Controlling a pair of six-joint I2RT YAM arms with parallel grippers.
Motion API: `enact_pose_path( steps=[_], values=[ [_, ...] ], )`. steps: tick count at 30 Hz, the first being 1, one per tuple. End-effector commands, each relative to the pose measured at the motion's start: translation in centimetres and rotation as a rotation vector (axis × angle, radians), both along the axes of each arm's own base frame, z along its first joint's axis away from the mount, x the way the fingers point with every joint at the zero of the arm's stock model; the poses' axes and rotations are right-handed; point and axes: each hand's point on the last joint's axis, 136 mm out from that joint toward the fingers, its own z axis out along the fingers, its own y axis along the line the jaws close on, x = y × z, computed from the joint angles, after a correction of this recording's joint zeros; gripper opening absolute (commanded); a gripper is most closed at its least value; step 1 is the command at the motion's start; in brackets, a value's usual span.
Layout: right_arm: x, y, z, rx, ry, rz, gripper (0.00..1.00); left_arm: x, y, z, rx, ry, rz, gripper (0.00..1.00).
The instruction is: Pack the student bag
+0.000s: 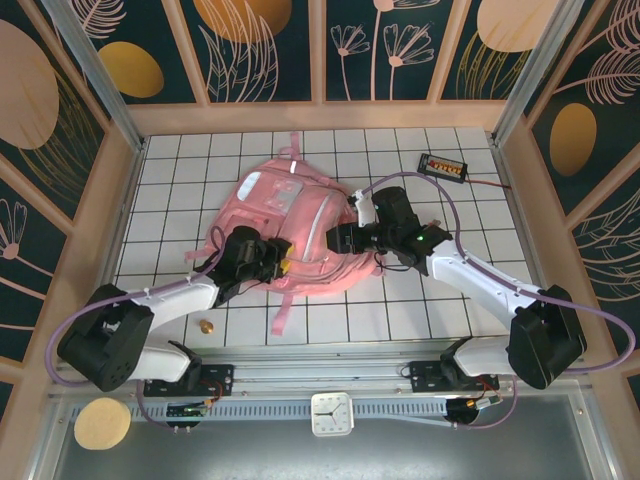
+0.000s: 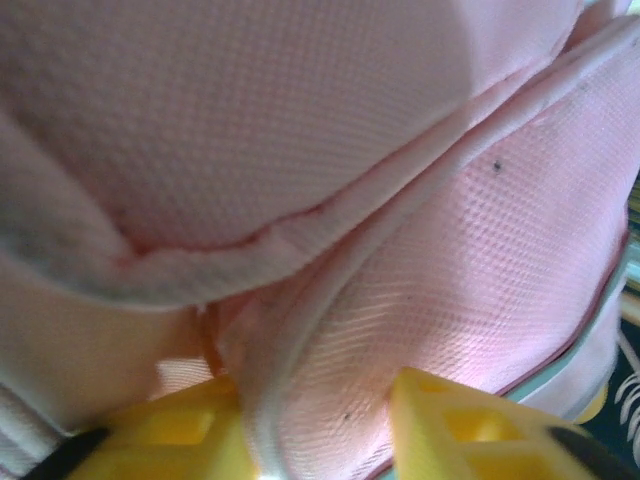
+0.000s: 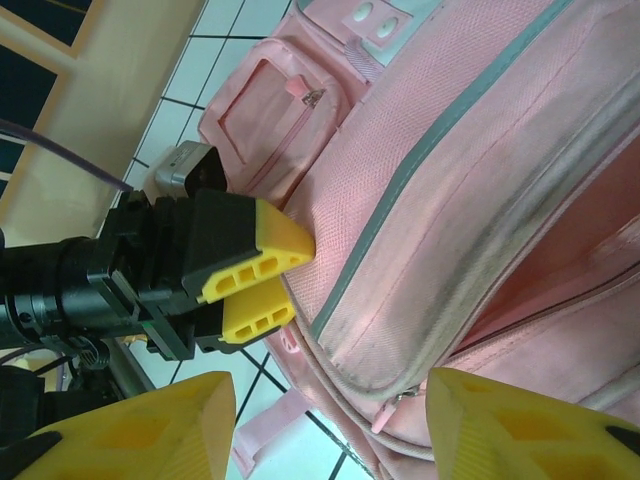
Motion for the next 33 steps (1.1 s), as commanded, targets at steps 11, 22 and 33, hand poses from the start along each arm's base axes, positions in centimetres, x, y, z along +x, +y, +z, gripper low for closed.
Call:
enact_pose_path(
  steps=[11, 22, 33],
  values=[
    [-0.6, -2.4, -2.3, -0.155, 0.033, -0.080, 0.64, 1.9, -2.1, 5.6, -0.118, -0.139, -0.028, 0.00],
    [-1.2, -1.1, -7.4, -0.274, 0.078, -0.025, 0.60, 2.2, -2.9, 6.5, -0.154, -0.139, -0.047, 0.00],
    [-0.5, -0.4, -9.3, -0.299, 0.088, -0.011, 0.60, 2.0, -2.8, 7.1, -0.154, -0.141, -0.050, 0.00]
  ],
)
